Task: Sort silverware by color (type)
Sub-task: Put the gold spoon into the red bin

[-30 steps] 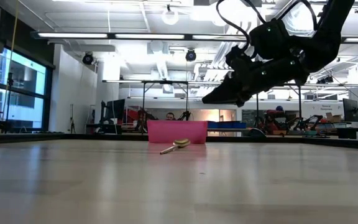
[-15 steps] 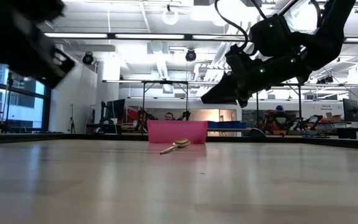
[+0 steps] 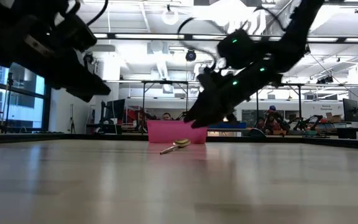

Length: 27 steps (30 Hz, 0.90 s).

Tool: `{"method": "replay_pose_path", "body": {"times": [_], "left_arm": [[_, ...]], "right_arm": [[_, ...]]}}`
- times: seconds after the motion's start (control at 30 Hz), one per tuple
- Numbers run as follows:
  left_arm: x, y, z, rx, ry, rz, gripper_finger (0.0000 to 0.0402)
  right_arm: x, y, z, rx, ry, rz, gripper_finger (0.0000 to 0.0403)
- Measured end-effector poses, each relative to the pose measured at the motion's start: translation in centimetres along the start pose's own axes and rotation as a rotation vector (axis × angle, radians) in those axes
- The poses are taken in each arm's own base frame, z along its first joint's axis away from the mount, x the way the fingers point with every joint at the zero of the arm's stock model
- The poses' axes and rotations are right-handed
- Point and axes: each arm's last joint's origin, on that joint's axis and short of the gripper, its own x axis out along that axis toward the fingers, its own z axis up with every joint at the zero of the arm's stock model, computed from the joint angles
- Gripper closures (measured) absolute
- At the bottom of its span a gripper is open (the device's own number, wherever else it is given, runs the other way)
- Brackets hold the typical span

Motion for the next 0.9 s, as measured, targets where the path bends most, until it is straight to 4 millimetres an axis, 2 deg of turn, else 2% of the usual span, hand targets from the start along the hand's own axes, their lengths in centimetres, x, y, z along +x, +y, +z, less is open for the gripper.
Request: {"method": "replay_pose_path", "body": {"times": [0.1, 0.27, 0.53, 0.67, 0.9], "left_arm": [[-0.2, 0.8, -0.6, -0.013, 0.003, 0.031, 0.0401], [-0.7, 1.7, -1.6, -0.027, -0.016, 0.057, 0.0401], [-0.9, 2.5, -1.7, -0.042, -0.039, 0.089, 0.0401], [-0.9, 3.0, -1.6, -0.05, -0.044, 0.113, 0.0401], [-1.0, 3.8, -1.5, -0.077, -0.052, 0.155, 0.0399]], "right_arm": [[1.6, -0.6, 0.4, 0.028, 0.076, -0.036, 0.0217], [3.5, -1.5, 0.0, 0.064, 0.176, 0.006, 0.0217], [4.8, -1.6, -0.4, 0.087, 0.214, 0.088, 0.0226], [4.8, -1.4, -0.6, 0.089, 0.226, 0.088, 0.0269], [4.8, -1.4, -0.6, 0.079, 0.222, 0.1, 0.0389]]}}
